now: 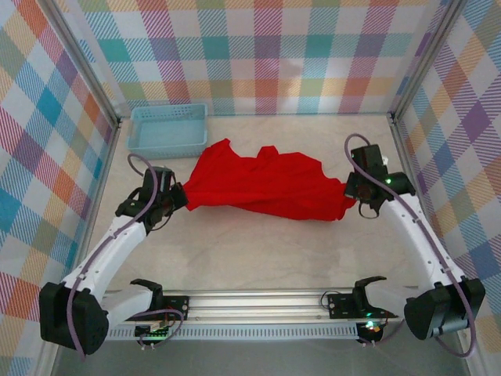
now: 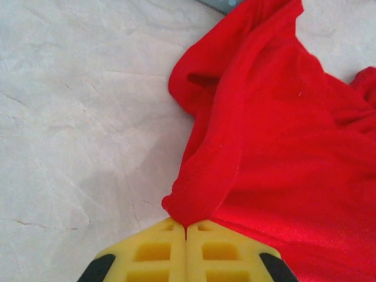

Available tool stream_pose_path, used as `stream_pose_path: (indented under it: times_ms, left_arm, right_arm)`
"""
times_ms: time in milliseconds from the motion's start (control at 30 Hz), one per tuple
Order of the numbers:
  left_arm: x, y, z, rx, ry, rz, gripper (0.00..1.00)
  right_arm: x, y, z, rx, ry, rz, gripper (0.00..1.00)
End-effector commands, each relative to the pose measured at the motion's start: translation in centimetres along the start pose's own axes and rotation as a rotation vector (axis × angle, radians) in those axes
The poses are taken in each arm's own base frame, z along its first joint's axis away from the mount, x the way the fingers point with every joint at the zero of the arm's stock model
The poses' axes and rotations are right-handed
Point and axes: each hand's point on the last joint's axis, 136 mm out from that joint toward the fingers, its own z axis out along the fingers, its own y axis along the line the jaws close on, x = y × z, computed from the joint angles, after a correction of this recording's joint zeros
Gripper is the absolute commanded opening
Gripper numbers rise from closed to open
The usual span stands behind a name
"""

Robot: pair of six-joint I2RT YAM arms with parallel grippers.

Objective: Fold the inside-out t-shirt

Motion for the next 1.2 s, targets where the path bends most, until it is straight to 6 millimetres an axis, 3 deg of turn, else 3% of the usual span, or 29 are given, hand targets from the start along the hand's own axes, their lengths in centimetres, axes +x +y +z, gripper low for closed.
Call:
stream_pose_path:
  times_ms: [0,167,233,367,467,600,667,867,1167]
  left_arm:
    - [0.3,-0.3,1.8,-0.002,0.058,-0.018,0.00]
    - [-0.1,0.7,4.9,-0.079,0.088,-0.043,0.00]
    - [-0.4,1.4,6.0,-0.103,0.098,-0.063,0.00]
    - [0.1,1.3,7.3,-0.095,0.148,-0.073,0.00]
    - [0.6,1.0,7.8,-0.076,0.177,-0.063,0.00]
    - [0.9,1.1,7.8,-0.080,0.190,-0.052,0.00]
    - [0.8,1.2,7.6,-0.087,0.188,-0.047,0.00]
    - [0.8,1.5,7.5,-0.100,0.189,-0.040,0.00]
    - [0.8,1.4,7.5,-0.100,0.189,-0.040,0.00]
  right_arm:
    - [-2.0,2.4,1.7,-0.033,0.025,-0.058,0.00]
    - [-5.0,6.9,6.3,-0.072,0.079,-0.135,0.00]
    - [-5.4,8.9,8.7,-0.105,0.125,-0.176,0.00]
    - [-3.9,12.0,12.7,-0.178,0.240,-0.217,0.04]
    - [-3.5,12.5,14.6,-0.168,0.265,-0.245,0.13]
    - [-3.9,11.4,14.8,-0.134,0.240,-0.244,0.33]
    - [-3.9,10.8,14.4,-0.134,0.232,-0.231,0.36]
    - [-2.7,10.1,13.0,-0.162,0.234,-0.211,0.34]
    - [-0.6,9.7,14.4,-0.161,0.308,-0.218,0.26]
